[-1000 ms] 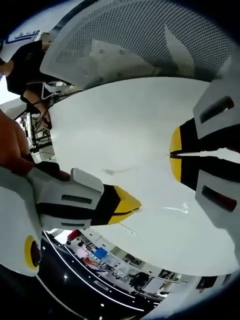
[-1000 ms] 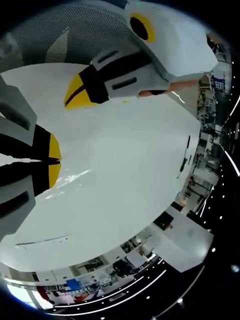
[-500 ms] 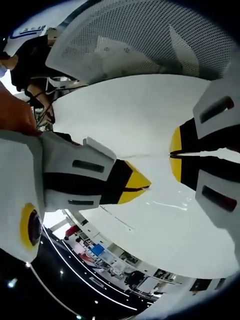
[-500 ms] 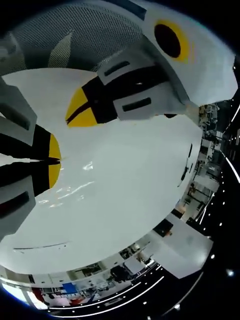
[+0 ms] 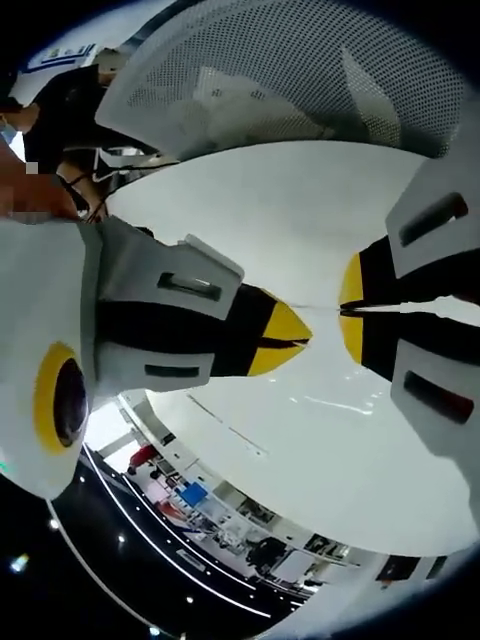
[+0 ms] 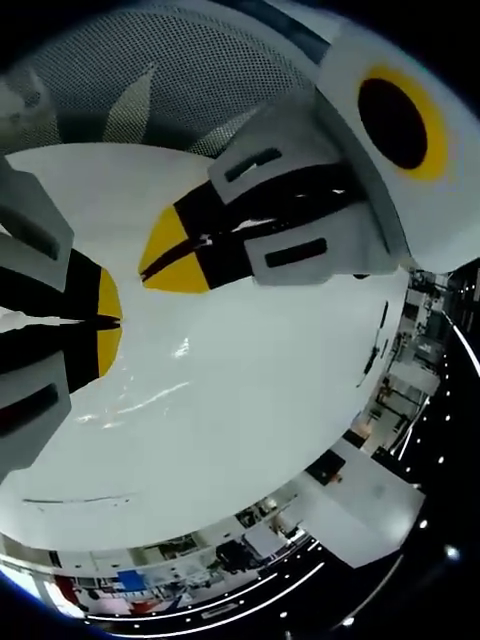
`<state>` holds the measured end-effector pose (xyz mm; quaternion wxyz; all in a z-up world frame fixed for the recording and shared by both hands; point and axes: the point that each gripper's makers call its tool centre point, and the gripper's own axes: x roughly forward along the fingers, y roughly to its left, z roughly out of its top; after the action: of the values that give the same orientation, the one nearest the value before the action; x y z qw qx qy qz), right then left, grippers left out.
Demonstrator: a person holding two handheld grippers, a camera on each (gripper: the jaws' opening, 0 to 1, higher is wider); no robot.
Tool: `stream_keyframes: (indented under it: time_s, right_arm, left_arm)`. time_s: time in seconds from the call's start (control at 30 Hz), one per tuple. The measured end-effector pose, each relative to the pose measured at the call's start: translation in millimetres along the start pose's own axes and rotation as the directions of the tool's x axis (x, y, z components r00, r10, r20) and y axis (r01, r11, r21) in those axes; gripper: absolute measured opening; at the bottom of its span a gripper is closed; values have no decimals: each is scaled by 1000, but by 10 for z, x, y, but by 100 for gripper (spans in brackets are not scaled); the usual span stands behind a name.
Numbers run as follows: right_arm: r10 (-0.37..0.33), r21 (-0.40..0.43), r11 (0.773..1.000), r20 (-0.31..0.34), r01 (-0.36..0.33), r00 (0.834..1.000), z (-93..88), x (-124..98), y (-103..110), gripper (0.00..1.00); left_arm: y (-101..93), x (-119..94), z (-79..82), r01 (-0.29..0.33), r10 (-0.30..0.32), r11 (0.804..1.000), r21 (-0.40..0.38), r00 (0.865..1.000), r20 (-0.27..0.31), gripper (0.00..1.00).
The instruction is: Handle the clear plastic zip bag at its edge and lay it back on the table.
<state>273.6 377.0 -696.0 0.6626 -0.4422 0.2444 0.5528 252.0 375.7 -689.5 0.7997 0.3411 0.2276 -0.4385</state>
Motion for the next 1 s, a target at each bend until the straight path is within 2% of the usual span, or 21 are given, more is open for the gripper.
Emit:
stream_keyframes:
  time_s: [0.6, 1.0]
  right_arm:
    - [4, -4, 1000, -10, -4, 1000, -37, 38, 48, 0]
    - [8, 20, 1000, -23, -8, 1000, -135, 151, 162, 0]
  left_arm:
    - [5, 46, -52, -5, 5, 1000, -3, 1000, -17, 0]
    - [-118, 147, -126, 10, -10, 1000, 13, 999, -43, 0]
